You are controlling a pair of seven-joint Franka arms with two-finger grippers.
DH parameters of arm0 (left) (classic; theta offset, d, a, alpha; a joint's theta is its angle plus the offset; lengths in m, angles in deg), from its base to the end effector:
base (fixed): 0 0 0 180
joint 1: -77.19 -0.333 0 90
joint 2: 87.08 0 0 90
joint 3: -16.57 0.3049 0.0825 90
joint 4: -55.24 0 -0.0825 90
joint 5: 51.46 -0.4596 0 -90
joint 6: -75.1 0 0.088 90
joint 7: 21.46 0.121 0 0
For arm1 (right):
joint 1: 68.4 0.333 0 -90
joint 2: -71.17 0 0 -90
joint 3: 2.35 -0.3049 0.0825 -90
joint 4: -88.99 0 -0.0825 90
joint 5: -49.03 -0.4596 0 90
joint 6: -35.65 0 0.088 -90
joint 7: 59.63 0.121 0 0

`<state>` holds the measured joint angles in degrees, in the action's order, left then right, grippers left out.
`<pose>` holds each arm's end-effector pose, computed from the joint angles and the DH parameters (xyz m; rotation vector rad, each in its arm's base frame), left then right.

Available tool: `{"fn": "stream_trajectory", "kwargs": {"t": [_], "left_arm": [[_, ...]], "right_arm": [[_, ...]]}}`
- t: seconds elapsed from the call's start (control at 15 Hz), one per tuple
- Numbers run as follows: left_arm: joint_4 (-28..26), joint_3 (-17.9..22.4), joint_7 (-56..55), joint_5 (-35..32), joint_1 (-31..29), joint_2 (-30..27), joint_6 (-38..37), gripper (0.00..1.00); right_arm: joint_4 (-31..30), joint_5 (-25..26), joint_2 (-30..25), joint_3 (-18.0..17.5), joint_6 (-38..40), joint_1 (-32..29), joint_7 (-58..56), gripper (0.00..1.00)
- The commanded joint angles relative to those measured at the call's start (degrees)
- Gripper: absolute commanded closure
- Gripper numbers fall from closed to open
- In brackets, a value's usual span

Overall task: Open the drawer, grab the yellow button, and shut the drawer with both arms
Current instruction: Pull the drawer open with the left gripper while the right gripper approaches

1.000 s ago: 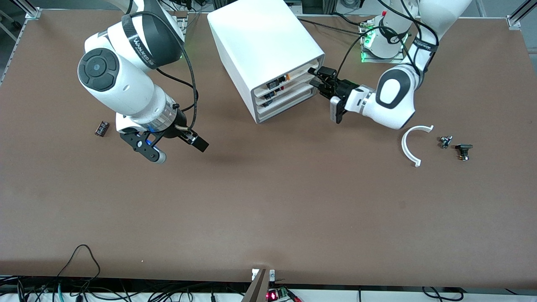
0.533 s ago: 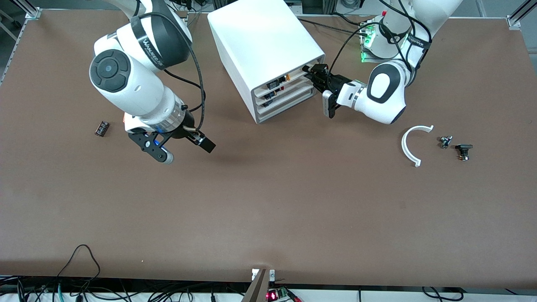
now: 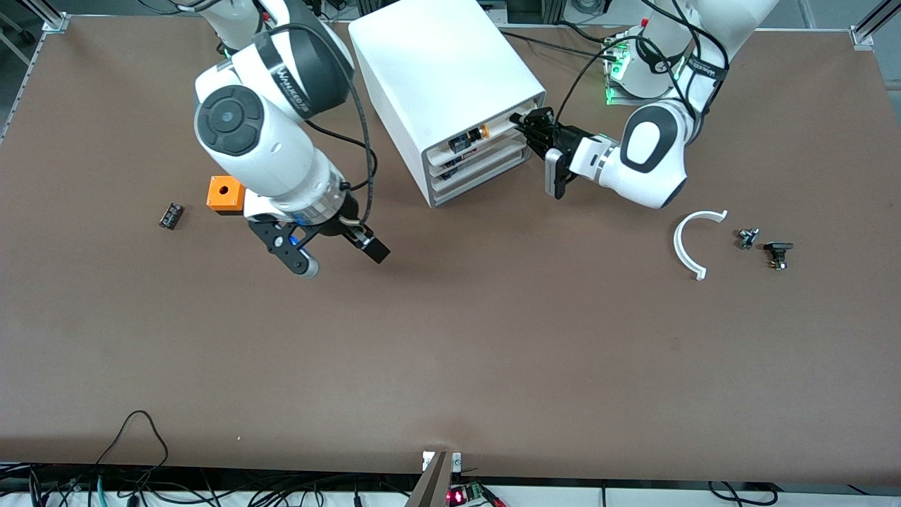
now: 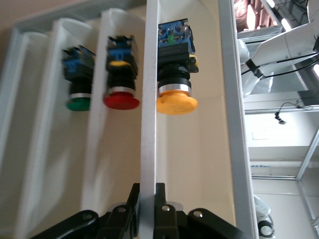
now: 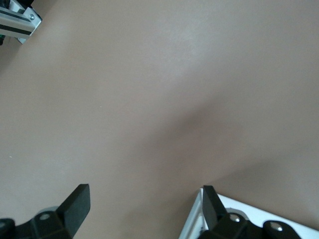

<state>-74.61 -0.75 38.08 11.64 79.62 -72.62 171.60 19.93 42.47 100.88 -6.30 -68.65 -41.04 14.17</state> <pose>0.4467 -0.2720 0.1846 1.7548 -0.6840 -0.3826 0.6742 0.4095 0.4582 -2.7535 1.1241 0.0841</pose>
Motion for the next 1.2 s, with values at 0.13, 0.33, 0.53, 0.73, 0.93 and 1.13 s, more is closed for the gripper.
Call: {"fn": "stream_trajectory", "kwargs": {"t": [0.13,0.33,0.53,0.73,0.93,1.13], "left_arm": [[8.82,0.36,1.36,-16.13,-8.3,2.85,-2.55,1.0],[18.11,0.36,1.54,-20.74,-9.9,10.12,-2.72,1.0],[19.64,0.36,2.68,-21.79,-10.78,11.38,-4.48,1.0],[20.08,0.36,2.68,-22.76,-11.84,11.38,-5.27,1.0],[20.25,0.36,2.51,-22.76,-11.92,11.29,-5.98,1.0],[20.78,0.36,1.99,-22.76,-12.19,10.59,-7.37,0.0]], "right_arm": [[8.32,-0.29,5.52,0.44,-0.46,2.6,9.33,0.0],[9.82,-0.11,7.46,0.79,-3.71,5.05,15.75,0.0],[9.83,2.25,8.16,0.88,-7.23,7.95,21.98,0.0],[9.91,2.52,8.96,0.97,-10.22,10.42,27.0,0.0],[10.18,2.87,9.74,1.05,-12.07,12.61,31.57,0.0],[10.18,3.75,10.71,1.14,-14.7,14.64,36.05,0.0]]}}
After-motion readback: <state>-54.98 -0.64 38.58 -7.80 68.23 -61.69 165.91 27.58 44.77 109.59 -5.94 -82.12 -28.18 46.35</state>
